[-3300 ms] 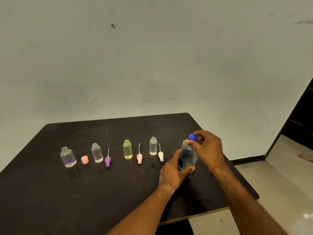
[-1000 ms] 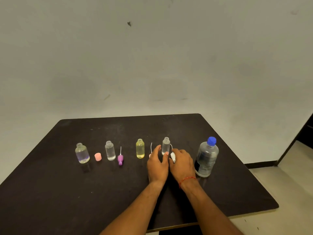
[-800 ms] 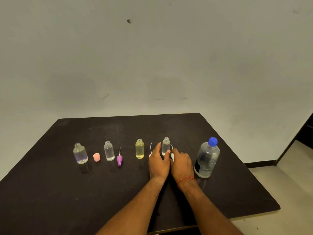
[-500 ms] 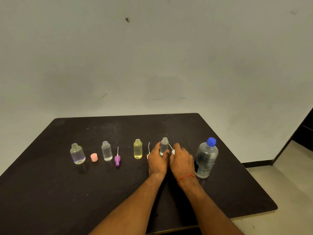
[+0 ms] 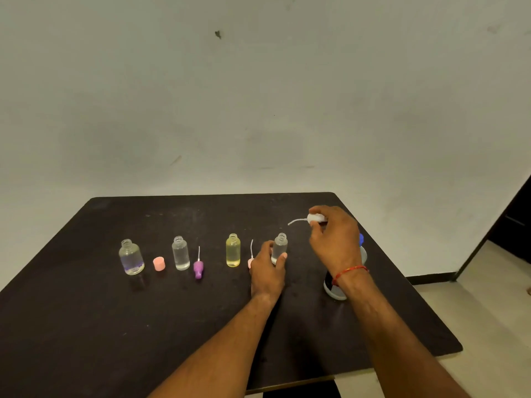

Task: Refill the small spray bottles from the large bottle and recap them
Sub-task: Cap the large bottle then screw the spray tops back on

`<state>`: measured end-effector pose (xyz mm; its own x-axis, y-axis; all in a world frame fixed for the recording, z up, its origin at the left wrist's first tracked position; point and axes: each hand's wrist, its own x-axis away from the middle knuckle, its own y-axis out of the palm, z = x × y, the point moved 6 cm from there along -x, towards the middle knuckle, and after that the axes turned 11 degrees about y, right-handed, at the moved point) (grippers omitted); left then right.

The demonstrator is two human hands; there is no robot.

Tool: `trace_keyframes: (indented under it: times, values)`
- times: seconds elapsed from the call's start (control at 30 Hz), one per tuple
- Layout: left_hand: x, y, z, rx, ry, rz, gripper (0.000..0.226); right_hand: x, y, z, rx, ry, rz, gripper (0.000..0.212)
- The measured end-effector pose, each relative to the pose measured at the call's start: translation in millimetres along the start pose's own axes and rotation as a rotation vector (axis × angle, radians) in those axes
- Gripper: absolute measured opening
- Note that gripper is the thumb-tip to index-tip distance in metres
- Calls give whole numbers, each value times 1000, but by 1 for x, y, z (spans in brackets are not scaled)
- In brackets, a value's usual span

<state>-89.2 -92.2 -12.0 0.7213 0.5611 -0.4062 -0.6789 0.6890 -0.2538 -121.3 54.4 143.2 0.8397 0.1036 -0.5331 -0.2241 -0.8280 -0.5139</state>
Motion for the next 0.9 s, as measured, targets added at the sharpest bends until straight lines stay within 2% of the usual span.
trace_keyframes:
  times: [0.47,0.73,0.9]
  values:
    - [5,0,11,55,154,-29,25,-11,19,-5,239,47,-314,31]
    - [12,-1,11,103,180,-46,34,-3,37,-3,196,59,-474,28]
    - [19,-4,11,96,197,-95,36,1,45,3,77,84,-534,28]
